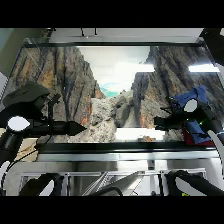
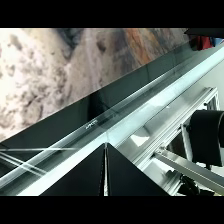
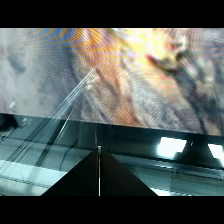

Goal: Fold the shirts.

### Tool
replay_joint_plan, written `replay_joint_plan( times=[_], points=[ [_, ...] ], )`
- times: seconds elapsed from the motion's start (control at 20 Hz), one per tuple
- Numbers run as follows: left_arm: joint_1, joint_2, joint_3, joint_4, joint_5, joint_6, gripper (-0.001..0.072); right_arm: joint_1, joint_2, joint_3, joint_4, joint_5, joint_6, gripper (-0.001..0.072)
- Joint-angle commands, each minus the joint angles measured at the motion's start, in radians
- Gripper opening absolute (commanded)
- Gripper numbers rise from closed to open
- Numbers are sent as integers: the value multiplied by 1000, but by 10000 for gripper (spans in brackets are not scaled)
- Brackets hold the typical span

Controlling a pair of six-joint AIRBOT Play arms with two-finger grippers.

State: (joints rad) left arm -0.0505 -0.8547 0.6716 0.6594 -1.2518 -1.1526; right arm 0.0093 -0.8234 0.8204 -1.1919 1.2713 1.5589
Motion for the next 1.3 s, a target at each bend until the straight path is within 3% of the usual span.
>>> replay_joint_plan(
  times=[0.0, 0.1, 0.25, 0.3, 0.35, 0.4, 0.65, 0.9, 1.0, 1.25],
  points=[
    [-1, 1, 0, -8, 51, 0, 15, 1, -1, 0, 1, -6, 0, 16],
    [0, 1, 1, 3, 74, 5, 15, 1, -1, 0, 0, -60, 0, 16],
    [52, -31, 84, 129, 267, 8, 17, 0, -2, 0, 4, -89, 0, 17],
    [98, -71, 149, 203, 307, 9, 72, 1, -4, 0, 4, -110, 0, 17],
    [152, -122, 224, 272, 330, 8, 546, 1, -8, 0, 4, -120, 0, 17],
    [211, -183, 302, 332, 342, 8, 666, 1, -10, 0, 4, -123, 0, 17],
    [426, -530, 639, 535, 394, 10, 668, 1, -47, 0, 4, -174, 0, 24],
    [450, -841, 843, 714, 458, 12, 668, 3, -132, 0, 8, -171, 0, 48],
    [450, -932, 900, 722, 443, 12, 669, 4, -164, 0, 37, -171, 0, 492],
    [438, -1087, 1011, 736, 345, 9, 667, 12, -189, 0, 118, -171, -45, 495]
  ],
)
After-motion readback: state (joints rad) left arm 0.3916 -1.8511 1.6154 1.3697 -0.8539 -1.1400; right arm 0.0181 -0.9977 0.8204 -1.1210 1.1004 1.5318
